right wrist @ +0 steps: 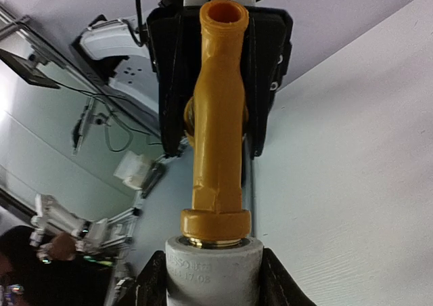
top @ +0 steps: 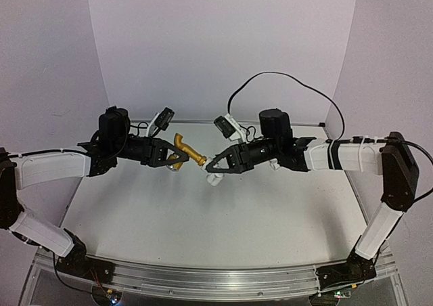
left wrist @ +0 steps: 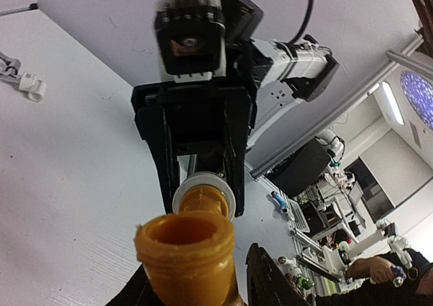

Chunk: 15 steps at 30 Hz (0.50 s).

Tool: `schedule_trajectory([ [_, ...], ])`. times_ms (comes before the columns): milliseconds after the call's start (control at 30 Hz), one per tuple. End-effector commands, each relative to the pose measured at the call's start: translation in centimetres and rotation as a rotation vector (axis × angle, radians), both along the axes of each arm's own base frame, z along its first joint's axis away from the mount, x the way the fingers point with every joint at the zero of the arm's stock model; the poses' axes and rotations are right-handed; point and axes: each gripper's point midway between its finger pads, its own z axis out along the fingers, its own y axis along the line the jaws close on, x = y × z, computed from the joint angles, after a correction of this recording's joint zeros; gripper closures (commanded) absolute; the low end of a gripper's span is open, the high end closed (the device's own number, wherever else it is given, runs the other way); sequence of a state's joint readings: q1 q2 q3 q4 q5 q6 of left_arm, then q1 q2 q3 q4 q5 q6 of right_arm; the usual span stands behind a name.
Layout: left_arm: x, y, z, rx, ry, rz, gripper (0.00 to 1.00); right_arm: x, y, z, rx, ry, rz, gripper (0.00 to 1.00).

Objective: Install the water faucets

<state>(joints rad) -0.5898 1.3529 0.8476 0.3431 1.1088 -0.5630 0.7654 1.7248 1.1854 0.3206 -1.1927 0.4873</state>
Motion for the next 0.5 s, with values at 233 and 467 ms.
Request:
schedule_trajectory([
  [233, 3.1, 0.0, 1.2, 0.006, 0.200, 0.193, 1.00, 6.8, -4.6, 0.1, -0.256, -0.325, -0.460, 0.20],
  [467, 3.9, -0.1, 0.9, 0.015, 0.336, 0.235, 1.00, 6.0, -4.3, 1.1, -0.324, -0.803, -0.570, 0.12],
])
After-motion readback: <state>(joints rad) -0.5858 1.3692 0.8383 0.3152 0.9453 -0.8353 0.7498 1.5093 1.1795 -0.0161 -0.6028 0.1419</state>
